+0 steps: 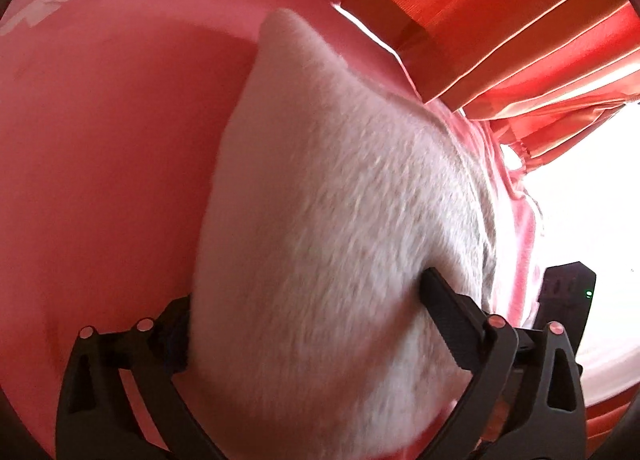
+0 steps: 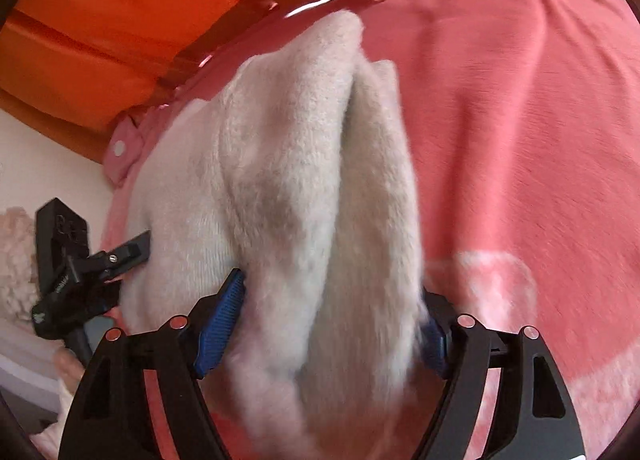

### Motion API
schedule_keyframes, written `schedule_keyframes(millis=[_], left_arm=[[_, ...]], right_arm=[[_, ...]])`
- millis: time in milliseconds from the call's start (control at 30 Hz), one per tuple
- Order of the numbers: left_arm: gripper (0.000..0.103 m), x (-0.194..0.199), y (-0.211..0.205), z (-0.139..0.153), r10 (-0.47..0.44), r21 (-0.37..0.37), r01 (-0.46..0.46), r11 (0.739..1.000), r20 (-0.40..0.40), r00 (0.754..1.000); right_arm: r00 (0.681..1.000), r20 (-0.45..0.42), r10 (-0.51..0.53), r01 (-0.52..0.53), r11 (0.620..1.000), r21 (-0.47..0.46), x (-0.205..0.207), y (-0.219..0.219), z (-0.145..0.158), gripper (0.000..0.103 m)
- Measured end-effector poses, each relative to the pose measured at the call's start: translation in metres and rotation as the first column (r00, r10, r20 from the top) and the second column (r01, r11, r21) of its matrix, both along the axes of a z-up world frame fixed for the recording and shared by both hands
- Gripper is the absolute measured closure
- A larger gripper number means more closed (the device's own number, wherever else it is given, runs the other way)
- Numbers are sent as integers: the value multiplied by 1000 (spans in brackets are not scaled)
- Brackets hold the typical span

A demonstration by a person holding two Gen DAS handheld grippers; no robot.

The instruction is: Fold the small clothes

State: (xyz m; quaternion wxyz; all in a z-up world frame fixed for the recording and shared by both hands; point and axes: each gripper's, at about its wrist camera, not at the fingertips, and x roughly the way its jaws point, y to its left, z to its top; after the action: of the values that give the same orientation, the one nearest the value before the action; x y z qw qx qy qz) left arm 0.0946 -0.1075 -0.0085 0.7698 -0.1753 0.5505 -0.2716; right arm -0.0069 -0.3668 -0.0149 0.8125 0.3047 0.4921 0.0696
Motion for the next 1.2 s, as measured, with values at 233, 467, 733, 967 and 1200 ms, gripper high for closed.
schedule_keyframes(millis=[233, 467, 733, 967, 1200], left_arm=[[5, 17, -11, 0, -10, 2, 10, 1000, 23, 1000], [51, 1, -2, 32, -66, 31, 62, 998, 125, 990], [57, -37, 4, 124, -163, -48, 184, 982, 291, 943], [56, -60, 45, 258, -106, -132, 221, 966, 578, 809], [38, -30, 103, 308, 43, -160, 96, 982, 696, 717]], right_arm=[[999, 36, 17, -17, 1000, 20, 30, -2, 2, 23], [996, 87, 1, 6, 997, -80, 19, 15, 37, 65], [961, 275, -29, 68, 988, -136, -45, 29, 135, 69], [837, 547, 22, 125, 965, -231, -69, 68, 268, 68], [757, 651, 52, 89, 979, -182, -3, 103, 296, 56]])
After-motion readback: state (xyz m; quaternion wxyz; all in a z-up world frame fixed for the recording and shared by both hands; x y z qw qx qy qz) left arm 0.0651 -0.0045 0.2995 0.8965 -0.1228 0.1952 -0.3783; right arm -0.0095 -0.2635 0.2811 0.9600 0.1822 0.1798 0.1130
